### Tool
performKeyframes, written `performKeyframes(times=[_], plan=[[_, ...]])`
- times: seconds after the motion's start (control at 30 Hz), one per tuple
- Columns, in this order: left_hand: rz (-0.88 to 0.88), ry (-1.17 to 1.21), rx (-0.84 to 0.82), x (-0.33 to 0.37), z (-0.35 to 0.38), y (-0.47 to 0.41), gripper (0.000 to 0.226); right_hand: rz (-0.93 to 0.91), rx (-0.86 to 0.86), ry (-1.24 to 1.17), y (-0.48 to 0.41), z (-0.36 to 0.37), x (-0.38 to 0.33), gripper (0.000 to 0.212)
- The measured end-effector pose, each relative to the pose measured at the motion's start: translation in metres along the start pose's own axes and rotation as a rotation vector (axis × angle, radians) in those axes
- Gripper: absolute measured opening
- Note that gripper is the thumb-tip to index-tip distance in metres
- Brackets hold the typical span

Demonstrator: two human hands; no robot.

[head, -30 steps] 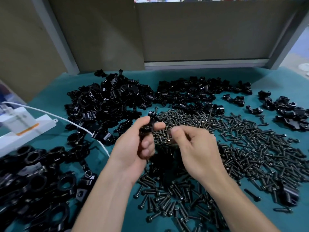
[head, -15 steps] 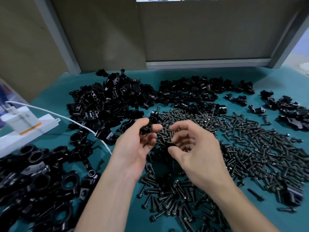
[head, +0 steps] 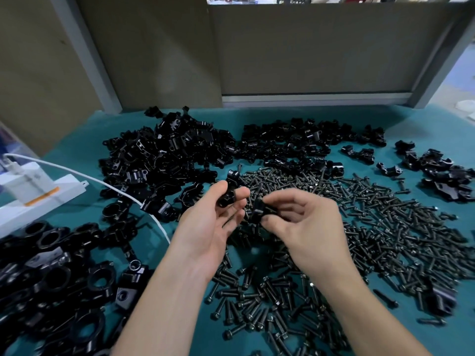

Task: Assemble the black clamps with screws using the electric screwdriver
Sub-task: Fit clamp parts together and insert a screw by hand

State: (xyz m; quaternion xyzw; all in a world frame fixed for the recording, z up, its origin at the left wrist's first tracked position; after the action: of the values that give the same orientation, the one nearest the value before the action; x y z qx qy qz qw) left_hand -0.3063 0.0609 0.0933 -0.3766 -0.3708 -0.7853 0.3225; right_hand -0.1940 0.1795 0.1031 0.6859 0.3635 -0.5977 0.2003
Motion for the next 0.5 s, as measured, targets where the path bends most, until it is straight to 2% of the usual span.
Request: performKeyframes(times=[0.07, 0.2, 0.5], plan=[[-0.018, 0.004, -0.035, -0.002, 0.004, 0.001, 0.037, 0.006, 0.025, -0.244, 0.002, 0.005, -0.001, 0.039], [-0.101, 0.064, -0.120, -0.011, 0.011, 0.002, 0.043, 0.053, 0.073, -0.442, 0.008, 0.021, 0.000, 0.039], [-0.167, 0.163, -0.153, -0.017, 0.012, -0.003, 0.049, 0.186, 0.129, -0.497, 0.007, 0.025, 0.004, 0.035]])
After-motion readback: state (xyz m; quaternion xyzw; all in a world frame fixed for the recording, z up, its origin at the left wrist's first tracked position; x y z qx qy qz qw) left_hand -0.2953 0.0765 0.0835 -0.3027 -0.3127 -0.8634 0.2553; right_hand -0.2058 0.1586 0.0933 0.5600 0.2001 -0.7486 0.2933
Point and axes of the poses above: each hand's wrist, its own y-axis away from the middle knuckle, its own z-axis out of the palm, x = y × z, the point moved 2 cm from there along -y, towards the middle knuckle, and after that the axes turned 2 degrees about -y, right-handed, at the moved point
